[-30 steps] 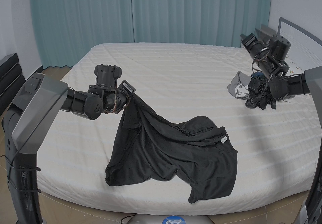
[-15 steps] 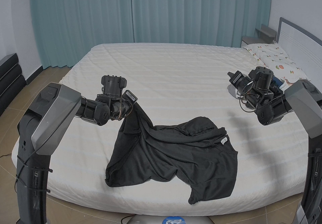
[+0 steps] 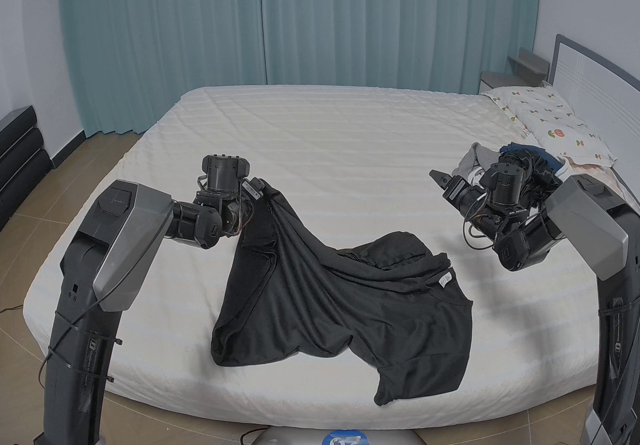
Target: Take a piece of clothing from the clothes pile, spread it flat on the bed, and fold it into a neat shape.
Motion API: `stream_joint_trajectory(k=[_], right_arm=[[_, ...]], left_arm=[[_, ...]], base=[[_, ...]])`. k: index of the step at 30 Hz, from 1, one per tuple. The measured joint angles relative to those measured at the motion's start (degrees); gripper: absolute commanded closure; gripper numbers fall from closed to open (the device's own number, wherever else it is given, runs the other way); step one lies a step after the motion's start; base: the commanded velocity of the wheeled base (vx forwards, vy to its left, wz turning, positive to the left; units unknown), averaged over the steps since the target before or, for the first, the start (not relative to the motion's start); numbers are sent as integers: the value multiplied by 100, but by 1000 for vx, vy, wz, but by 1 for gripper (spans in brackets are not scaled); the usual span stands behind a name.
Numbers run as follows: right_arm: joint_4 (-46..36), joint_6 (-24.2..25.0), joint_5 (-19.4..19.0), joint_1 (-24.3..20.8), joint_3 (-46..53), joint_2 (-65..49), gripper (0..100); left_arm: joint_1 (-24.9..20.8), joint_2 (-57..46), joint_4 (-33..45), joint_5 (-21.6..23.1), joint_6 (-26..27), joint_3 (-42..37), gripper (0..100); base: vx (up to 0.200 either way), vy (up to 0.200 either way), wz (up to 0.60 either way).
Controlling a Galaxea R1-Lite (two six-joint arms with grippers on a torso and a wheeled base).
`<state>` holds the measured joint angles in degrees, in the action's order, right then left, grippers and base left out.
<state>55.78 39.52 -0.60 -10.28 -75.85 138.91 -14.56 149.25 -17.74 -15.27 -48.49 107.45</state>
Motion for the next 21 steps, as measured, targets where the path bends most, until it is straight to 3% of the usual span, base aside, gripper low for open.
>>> stream_joint_trajectory(k=[9, 17, 21], right_arm=[[-46, -49, 0, 6, 234, 62, 0], [-90, -145, -5, 26, 396, 179, 0], [-197, -160, -5, 48, 452, 266, 0]], left_arm=[[255, 240, -325, -427, 1358, 55, 0], [433, 290, -1080, -434, 2411, -21, 0], [491, 284, -1042, -256, 2559, -262, 0]], base=[[0, 0, 0], [0, 0, 0], [0, 0, 0]])
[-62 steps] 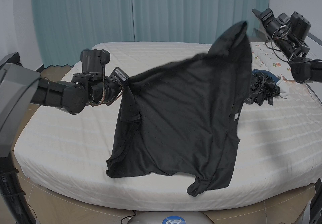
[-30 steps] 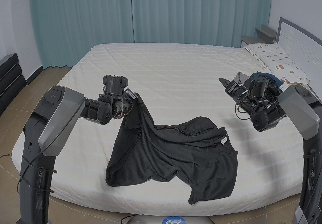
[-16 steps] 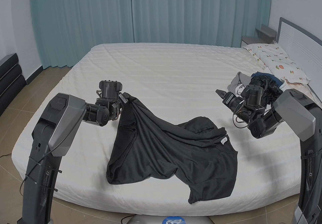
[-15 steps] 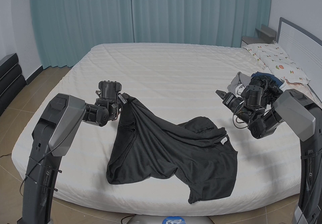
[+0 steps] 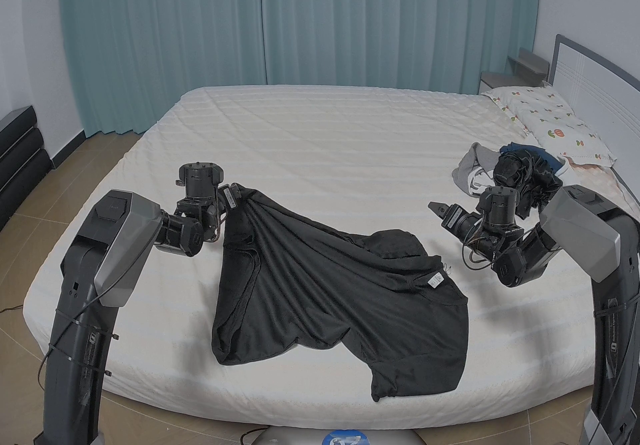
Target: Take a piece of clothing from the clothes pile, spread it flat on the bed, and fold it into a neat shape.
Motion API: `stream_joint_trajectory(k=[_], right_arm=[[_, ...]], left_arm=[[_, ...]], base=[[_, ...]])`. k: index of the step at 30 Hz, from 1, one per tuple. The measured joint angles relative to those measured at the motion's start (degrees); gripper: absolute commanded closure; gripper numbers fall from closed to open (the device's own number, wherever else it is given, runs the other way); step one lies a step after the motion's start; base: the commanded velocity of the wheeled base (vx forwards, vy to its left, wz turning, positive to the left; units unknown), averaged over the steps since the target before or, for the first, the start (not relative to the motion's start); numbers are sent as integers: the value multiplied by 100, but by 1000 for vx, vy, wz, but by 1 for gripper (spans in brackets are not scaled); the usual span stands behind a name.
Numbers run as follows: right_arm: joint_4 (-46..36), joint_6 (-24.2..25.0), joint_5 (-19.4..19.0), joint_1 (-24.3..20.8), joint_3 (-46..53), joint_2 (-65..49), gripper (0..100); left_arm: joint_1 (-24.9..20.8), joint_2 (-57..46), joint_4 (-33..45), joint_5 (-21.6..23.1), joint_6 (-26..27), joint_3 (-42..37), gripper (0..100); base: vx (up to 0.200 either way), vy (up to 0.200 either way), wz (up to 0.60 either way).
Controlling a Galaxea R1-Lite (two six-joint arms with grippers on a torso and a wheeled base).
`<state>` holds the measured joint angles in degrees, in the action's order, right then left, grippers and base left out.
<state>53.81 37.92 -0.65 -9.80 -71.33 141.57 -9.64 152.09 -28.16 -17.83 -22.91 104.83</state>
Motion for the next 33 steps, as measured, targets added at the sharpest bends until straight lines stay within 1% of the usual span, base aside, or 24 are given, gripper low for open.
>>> stream_joint_trajectory(k=[1, 3, 7, 8, 10, 11, 13, 16, 18, 22, 24, 27, 28, 29, 30, 33], right_arm=[[-2, -2, -1, 0, 9, 16, 0], [-22, -7, -1, 0, 44, 63, 0], [-27, -35, -20, 0, 105, 127, 0], [-28, -49, -33, 0, 124, 140, 0], [-24, -65, -46, 0, 149, 160, 0], [-27, -71, -57, 0, 167, 168, 0], [-27, -84, -85, -1, 201, 187, 0], [-24, -89, -160, -9, 256, 204, 0], [-22, -93, -224, -15, 302, 215, 0], [-30, -98, -290, -17, 355, 229, 0], [-50, -106, -343, -26, 372, 240, 0], [-132, -123, -411, -37, 369, 262, 0], [-148, -126, -417, -39, 369, 265, 0], [-197, -133, -436, -54, 355, 278, 0], [-227, -139, -452, -65, 347, 284, 100], [-356, -163, -505, -113, 317, 324, 100]], left_arm=[[0, -5, 27, 62, 2, -52, 0], [2, -30, 167, 328, -2, -243, 0], [11, -239, 499, 996, -158, -618, 0], [13, -328, 583, 1185, -312, -706, 0], [22, -460, 739, 1417, -631, -789, 0], [37, -556, 895, 1563, -901, -822, 0], [85, -735, 1207, 1762, -1415, -830, 0], [166, -940, 1543, 1942, -1982, -797, 0], [232, -1113, 1752, 2144, -2293, -828, 0], [336, -1421, 1824, 2498, -2447, -1232, 0], [378, -1598, 1763, 2659, -2475, -1648, 0], [438, -1843, 1488, 2793, -2508, -2354, 0], [441, -1874, 1431, 2806, -2510, -2452, 0], [461, -1963, 1237, 2839, -2521, -2743, 0], [468, -2009, 1103, 2854, -2530, -2900, 0], [485, -2160, 539, 2892, -2603, -3433, 0]], base=[[0, 0, 0], [0, 0, 0], [0, 0, 0], [0, 0, 0], [0, 0, 0], [0, 0, 0], [0, 0, 0], [0, 0, 0], [0, 0, 0], [0, 0, 0], [0, 0, 0], [0, 0, 0], [0, 0, 0], [0, 0, 0], [0, 0, 0], [0, 0, 0]])
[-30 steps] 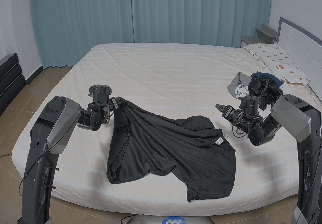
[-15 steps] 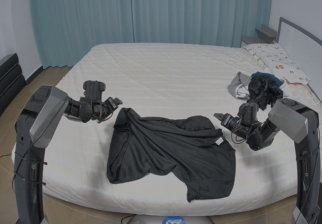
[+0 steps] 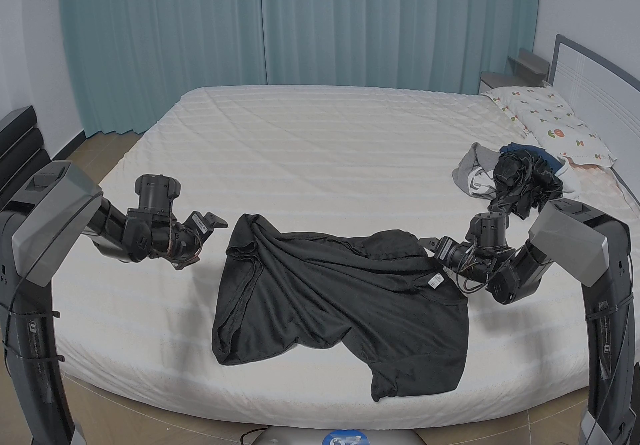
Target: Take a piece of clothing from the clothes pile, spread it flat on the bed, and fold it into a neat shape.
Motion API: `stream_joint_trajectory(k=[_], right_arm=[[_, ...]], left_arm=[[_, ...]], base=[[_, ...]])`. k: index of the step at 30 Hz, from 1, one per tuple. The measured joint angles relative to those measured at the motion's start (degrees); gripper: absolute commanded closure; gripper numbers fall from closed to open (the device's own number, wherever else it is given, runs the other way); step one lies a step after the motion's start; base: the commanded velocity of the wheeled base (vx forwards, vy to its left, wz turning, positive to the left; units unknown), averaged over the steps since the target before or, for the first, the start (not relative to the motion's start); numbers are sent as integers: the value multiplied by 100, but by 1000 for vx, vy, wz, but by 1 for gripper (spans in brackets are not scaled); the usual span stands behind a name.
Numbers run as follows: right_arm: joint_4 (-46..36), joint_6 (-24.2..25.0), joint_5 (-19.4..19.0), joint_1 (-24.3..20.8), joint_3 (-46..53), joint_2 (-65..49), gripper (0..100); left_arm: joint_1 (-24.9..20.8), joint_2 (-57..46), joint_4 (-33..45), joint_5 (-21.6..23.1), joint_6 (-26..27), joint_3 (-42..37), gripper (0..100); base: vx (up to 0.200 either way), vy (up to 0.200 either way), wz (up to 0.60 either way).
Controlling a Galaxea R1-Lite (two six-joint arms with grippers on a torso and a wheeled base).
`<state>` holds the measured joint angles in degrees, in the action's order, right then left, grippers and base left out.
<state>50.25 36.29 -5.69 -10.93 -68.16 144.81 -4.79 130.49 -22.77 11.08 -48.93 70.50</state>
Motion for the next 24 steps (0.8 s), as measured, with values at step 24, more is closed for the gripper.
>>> stream_joint_trajectory(k=[24], right_arm=[[95, 29, 422, 560, -1145, 149, 100]], left_arm=[[-411, -356, -574, -514, -655, -1491, 0]], base=[[0, 0, 0]])
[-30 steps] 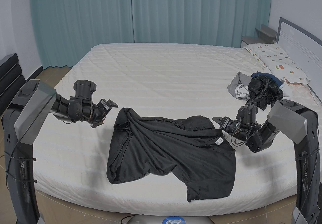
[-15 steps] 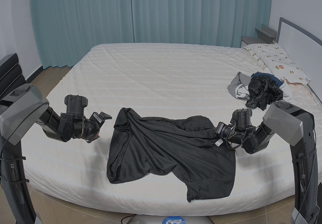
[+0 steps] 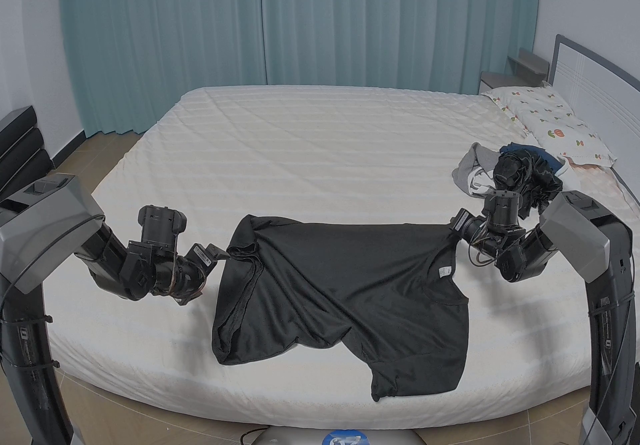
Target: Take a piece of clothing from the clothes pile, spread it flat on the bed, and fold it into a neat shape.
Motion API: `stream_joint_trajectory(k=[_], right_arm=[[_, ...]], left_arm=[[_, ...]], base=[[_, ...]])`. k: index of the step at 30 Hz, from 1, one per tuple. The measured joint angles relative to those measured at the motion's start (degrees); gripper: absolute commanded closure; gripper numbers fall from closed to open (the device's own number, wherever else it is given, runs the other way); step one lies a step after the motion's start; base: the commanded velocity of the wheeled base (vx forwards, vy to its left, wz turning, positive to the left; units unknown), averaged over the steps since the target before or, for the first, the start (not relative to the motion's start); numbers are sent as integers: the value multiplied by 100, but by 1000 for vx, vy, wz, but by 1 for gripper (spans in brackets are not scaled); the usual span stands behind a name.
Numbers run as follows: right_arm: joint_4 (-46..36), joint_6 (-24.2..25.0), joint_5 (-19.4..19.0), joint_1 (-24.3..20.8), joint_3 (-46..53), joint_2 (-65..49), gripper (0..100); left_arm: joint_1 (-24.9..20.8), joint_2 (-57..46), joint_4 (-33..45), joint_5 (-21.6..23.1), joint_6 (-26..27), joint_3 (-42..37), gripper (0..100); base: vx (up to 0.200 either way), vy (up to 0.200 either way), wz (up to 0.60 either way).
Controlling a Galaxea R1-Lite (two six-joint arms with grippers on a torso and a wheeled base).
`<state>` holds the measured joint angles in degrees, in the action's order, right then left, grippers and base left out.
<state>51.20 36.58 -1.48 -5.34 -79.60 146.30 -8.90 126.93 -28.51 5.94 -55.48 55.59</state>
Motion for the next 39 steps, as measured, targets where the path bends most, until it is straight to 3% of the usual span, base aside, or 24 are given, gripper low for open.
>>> stream_joint_trajectory(k=[12, 30, 35, 36, 39], right_arm=[[176, -18, 634, 77, -995, 338, 100], [178, -134, 1357, 273, -2072, 880, 100], [111, -232, 1354, 330, -2182, 1024, 100], [72, -265, 1348, 333, -2204, 1054, 0], [15, -284, 1329, 333, -2232, 1120, 0]], left_arm=[[-182, 91, -762, -28, 22, -471, 0], [-239, 122, -796, -24, -2, -724, 0], [-236, 122, -796, -24, -2, -744, 0], [-236, 122, -796, -26, -5, -747, 0], [-236, 132, -797, -20, -2, -758, 0]], base=[[0, 0, 0], [0, 0, 0], [0, 0, 0], [0, 0, 0], [0, 0, 0]])
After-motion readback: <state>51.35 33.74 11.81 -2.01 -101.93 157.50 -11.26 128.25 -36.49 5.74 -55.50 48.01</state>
